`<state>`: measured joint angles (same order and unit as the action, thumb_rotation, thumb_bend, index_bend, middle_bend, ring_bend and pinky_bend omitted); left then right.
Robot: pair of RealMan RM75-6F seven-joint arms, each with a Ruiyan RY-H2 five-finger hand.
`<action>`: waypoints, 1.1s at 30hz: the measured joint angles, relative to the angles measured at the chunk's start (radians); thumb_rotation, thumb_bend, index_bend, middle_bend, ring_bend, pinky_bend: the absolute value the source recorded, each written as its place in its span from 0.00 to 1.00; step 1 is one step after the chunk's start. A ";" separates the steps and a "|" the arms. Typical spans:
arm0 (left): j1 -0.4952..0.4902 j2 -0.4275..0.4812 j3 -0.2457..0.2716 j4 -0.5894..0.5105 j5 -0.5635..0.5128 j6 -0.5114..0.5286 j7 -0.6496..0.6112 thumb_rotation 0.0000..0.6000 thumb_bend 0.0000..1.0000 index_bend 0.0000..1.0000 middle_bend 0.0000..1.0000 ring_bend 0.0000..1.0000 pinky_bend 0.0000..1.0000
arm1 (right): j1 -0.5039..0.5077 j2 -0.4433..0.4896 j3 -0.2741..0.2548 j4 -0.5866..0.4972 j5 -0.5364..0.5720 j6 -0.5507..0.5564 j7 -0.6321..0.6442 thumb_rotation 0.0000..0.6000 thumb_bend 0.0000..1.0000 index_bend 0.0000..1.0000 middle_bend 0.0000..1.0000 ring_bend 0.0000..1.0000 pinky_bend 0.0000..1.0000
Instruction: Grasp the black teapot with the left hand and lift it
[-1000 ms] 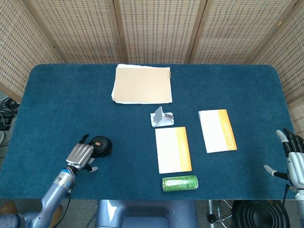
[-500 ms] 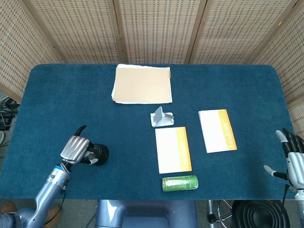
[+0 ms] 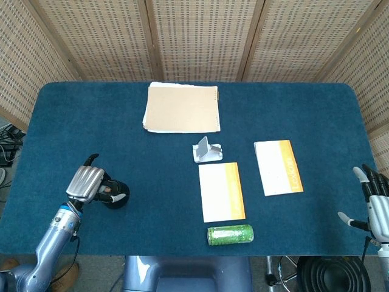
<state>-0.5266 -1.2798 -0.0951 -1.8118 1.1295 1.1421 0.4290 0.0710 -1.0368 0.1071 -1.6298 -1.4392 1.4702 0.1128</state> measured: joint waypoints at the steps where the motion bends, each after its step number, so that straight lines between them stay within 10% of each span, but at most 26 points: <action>1: -0.004 0.008 -0.004 -0.013 -0.010 -0.001 0.016 0.58 0.34 1.00 1.00 0.89 0.10 | 0.000 0.000 0.000 0.000 0.000 0.000 0.000 1.00 0.00 0.00 0.00 0.00 0.00; 7: -0.019 0.029 -0.009 -0.053 -0.043 -0.003 0.077 0.60 0.82 1.00 1.00 0.89 0.10 | -0.001 0.000 -0.001 -0.001 -0.002 0.002 -0.001 1.00 0.00 0.00 0.00 0.00 0.00; 10: -0.025 0.032 -0.007 -0.065 -0.061 -0.002 0.104 0.60 0.91 1.00 1.00 0.89 0.10 | -0.002 0.001 -0.001 -0.002 -0.003 0.003 0.001 1.00 0.00 0.00 0.00 0.00 0.00; 20: -0.044 0.015 -0.004 -0.035 -0.071 0.008 0.156 0.60 1.00 1.00 1.00 0.89 0.17 | -0.001 0.001 -0.001 -0.001 -0.003 0.002 0.003 1.00 0.00 0.00 0.00 0.00 0.00; 28: -0.065 -0.028 0.006 0.074 -0.013 0.023 0.210 0.56 1.00 1.00 1.00 0.89 0.75 | 0.001 -0.001 0.000 0.001 0.001 -0.004 0.000 1.00 0.00 0.00 0.00 0.00 0.00; 33: -0.072 -0.048 0.011 0.100 -0.017 0.025 0.243 0.56 1.00 1.00 1.00 0.89 0.80 | 0.002 -0.002 0.000 0.001 0.003 -0.005 -0.003 1.00 0.00 0.00 0.00 0.00 0.00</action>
<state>-0.5985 -1.3277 -0.0842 -1.7118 1.1125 1.1667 0.6721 0.0726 -1.0391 0.1069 -1.6284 -1.4365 1.4648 0.1102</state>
